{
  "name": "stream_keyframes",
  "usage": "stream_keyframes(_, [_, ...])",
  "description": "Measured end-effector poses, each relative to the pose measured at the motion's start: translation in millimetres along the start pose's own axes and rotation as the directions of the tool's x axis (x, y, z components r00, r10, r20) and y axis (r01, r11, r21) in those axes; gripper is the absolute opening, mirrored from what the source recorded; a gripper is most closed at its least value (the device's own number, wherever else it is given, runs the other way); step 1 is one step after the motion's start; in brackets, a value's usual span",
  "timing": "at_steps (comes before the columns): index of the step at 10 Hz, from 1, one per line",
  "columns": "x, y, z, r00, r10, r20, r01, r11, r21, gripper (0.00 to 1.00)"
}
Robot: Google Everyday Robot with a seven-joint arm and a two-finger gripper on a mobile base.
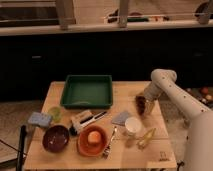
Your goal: Place grapes in tray
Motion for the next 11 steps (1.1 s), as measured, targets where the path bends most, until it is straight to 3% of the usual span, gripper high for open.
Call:
stream_keyframes(1, [-2.0,-0.8,0.3,1.0,-0.009,0.002,0.009,1.0,-0.002,0.79])
stream_keyframes(3, [-3.8,-1.8,0.7,1.0,-0.022,0.005,0.022,1.0,-0.004,0.64])
stream_keyframes(6, [-6.7,-3.2,7.1,0.999,-0.032,0.034,0.032,0.999,-0.011,0.31])
stream_keyframes(9, [-6.9,-2.7,15.4,0.998,-0.035,0.058,0.036,0.999,-0.019,0.04])
stream_keyframes(11, [-6.2,-2.1,14.8,0.998,-0.034,0.056,0.035,0.999,-0.021,0.0])
